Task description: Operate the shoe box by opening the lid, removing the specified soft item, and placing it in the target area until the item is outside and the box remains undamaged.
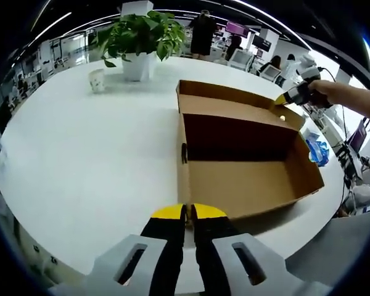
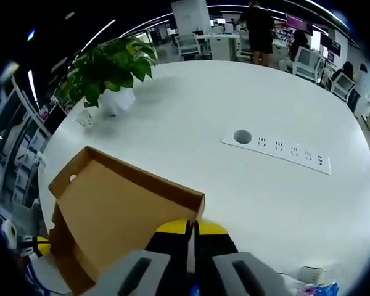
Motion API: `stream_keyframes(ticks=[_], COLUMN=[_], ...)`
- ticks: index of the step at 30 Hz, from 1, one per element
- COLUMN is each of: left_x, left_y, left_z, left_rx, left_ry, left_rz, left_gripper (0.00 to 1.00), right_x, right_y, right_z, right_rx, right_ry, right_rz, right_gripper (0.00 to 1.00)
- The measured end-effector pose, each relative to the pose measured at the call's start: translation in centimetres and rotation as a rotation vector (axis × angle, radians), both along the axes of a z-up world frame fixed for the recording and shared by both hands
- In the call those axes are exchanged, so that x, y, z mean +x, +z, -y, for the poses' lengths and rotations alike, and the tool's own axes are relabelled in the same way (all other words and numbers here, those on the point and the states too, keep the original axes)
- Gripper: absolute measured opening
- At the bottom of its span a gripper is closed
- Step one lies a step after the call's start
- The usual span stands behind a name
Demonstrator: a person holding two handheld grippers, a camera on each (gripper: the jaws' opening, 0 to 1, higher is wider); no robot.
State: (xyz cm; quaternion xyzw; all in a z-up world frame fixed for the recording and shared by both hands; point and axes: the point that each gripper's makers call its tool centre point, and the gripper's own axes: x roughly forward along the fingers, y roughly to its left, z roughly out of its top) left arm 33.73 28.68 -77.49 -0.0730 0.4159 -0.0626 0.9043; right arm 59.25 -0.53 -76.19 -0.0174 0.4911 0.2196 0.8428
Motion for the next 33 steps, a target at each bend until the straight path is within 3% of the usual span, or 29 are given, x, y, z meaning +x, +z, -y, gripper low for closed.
stream_keyframes(ticks=[33], left_x=[-0.3], left_y=[0.1], left_z=[0.3], left_rx=[0.006], left_ry=[-0.015], left_rz=[-0.003], left_gripper=[0.01], right_x=[-1.6], right_y=[6.0], right_z=[0.0], right_rx=[0.094], right_ry=[0.021], right_rz=[0.145], right_gripper=[0.0])
